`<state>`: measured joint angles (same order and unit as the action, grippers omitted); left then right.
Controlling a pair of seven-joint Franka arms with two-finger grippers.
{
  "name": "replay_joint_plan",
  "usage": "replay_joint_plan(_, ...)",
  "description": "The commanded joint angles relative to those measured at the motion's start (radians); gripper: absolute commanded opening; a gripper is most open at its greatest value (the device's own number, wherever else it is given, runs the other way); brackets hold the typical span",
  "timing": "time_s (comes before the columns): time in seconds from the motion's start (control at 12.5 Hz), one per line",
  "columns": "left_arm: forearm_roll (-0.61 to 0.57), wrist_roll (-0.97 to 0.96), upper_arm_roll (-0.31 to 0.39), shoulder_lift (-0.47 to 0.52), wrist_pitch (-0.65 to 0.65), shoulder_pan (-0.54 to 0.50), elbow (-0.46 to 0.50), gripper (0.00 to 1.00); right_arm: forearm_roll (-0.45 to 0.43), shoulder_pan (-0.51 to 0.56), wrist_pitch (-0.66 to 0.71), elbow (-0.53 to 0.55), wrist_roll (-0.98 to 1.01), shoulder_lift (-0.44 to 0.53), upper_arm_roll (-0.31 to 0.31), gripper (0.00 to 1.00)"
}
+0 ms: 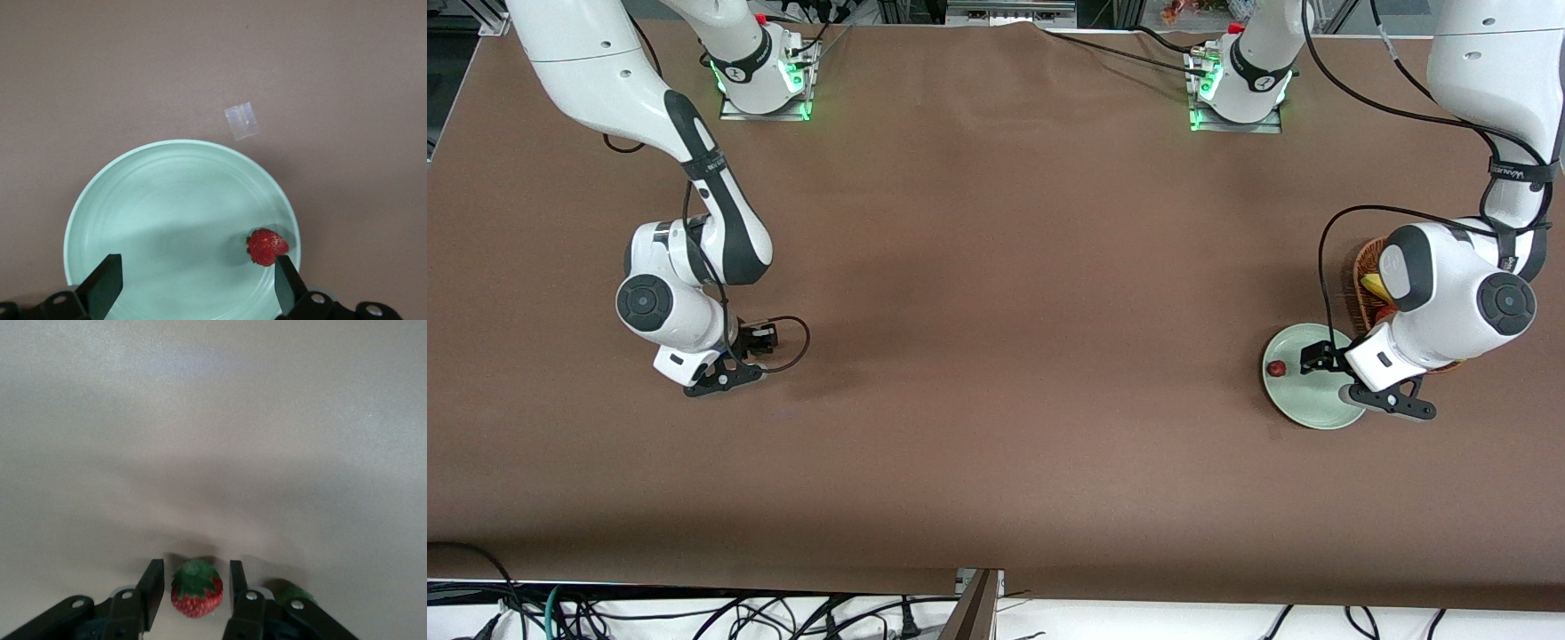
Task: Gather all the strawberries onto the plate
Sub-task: 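Release the strawberry onto the plate while the right gripper grasps another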
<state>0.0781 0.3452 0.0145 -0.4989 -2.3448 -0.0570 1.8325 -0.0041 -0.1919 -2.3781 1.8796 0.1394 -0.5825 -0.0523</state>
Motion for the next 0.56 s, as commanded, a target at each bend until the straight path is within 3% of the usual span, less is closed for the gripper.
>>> replay_joint_plan(0.0, 0.0, -0.07, -0.001, 0.02, 0.015, 0.043, 0.004, 1.0, 0.004, 0.009, 0.005, -0.02, 0.011, -0.016, 0.012, 0.33)
replay_joint_plan(0.48, -0.009, -0.066, -0.001, 0.055, 0.044, 0.063, 0.002, 1.0, 0.007, 0.0, 0.019, -0.025, -0.01, -0.011, 0.02, 0.26)
